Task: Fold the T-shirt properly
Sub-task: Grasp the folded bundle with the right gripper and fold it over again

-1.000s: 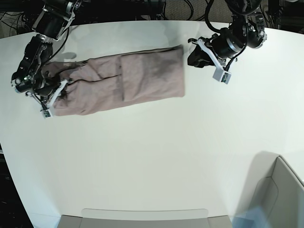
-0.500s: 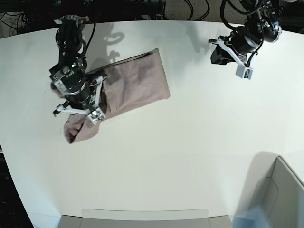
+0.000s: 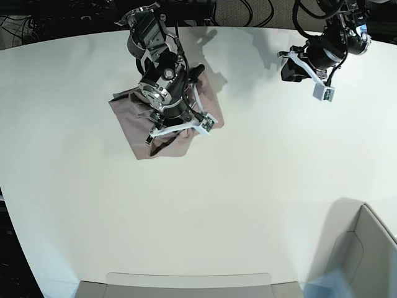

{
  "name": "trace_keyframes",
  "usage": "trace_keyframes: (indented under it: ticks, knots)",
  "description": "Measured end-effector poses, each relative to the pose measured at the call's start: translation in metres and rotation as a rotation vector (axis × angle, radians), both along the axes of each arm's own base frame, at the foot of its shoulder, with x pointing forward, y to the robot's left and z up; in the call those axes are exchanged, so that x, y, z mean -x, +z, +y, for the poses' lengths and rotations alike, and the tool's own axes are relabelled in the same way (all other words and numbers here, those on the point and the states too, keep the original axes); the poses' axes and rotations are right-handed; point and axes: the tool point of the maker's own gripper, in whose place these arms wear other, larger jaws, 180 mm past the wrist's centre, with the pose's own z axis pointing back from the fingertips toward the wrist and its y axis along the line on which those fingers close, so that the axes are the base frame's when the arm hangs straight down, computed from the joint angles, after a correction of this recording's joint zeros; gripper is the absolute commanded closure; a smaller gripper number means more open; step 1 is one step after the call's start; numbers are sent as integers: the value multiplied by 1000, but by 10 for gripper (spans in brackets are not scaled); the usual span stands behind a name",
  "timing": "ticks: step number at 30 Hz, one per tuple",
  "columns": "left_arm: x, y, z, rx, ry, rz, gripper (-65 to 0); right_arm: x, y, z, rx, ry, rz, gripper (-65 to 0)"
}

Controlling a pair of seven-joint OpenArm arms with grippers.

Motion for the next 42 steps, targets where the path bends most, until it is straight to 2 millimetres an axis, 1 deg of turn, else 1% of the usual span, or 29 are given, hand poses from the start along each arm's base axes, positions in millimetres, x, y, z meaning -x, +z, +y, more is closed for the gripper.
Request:
trace_keyframes:
  ticks: [3, 5, 7, 9, 10, 12, 14, 21, 22, 24, 29, 30, 32, 34, 35, 36, 37, 38, 40, 42]
  knots:
    - [0, 0, 0, -1, 0, 1, -119, 2, 1, 7, -2, 24, -2, -5]
    - [0, 0, 0, 0, 0, 0, -119, 3, 0, 9, -3, 28, 0, -91]
    - [0, 0, 0, 0, 0, 0, -119, 5, 0, 9, -2, 28, 2, -164]
    - [0, 0, 0, 0, 0, 1, -119, 13, -2, 16, 14, 62, 5, -211]
    - [0, -1, 0, 1, 1, 2, -119, 20, -4, 25, 13, 93, 13, -224]
    - [-1, -1, 0, 2, 3, 2, -119, 33, -6, 46, -18, 154, 29, -233]
    - [0, -3, 1, 4, 5, 8, -119, 42, -4, 61, -32, 200, 30, -233]
    - [0, -4, 1, 6, 8, 10, -119, 61, 9, 100, -64, 327, 3, -233]
    - [0, -4, 2, 5, 10, 10, -119, 60, 11, 103, -75, 331, 0, -233]
    - [-1, -4, 3, 4, 13, 10, -119, 50, 22, 105, -78, 326, -34, -233]
    - [-1, -3, 3, 5, 16, 7, -119, 20, 71, 109, -127, 315, -183, -233]
    - [-1, -4, 3, 5, 15, 7, -119, 13, 78, 105, -137, 302, -205, -233]
    - [-1, -4, 2, 6, 14, 8, -119, -3, 83, 89, -145, 242, -222, -225]
    - [-1, -4, 2, 7, 11, 8, -105, -28, 88, 55, -102, 134, -250, -200]
    - [-1, -4, 1, 7, 11, 7, -85, -37, 90, 39, -92, 88, -258, -180]
    - [-3, -2, 0, 8, 6, 1, -48, -45, 91, 23, -78, 47, -266, -145]
    - [-10, 1, -7, 15, -14, -17, -4, -51, 91, 6, -44, 23, -275, -105]
    - [-18, 5, -15, 15, -41, -37, 0, -53, 88, -5, -28, 16, -273, -67]
    - [-32, 17, -38, 34, -114, -89, 0, -56, 80, -30, -1, -2, -256, 0]
    - [-41, 29, -71, 74, -207, -138, 0, -59, 74, -63, 9, -46, -229, 0]
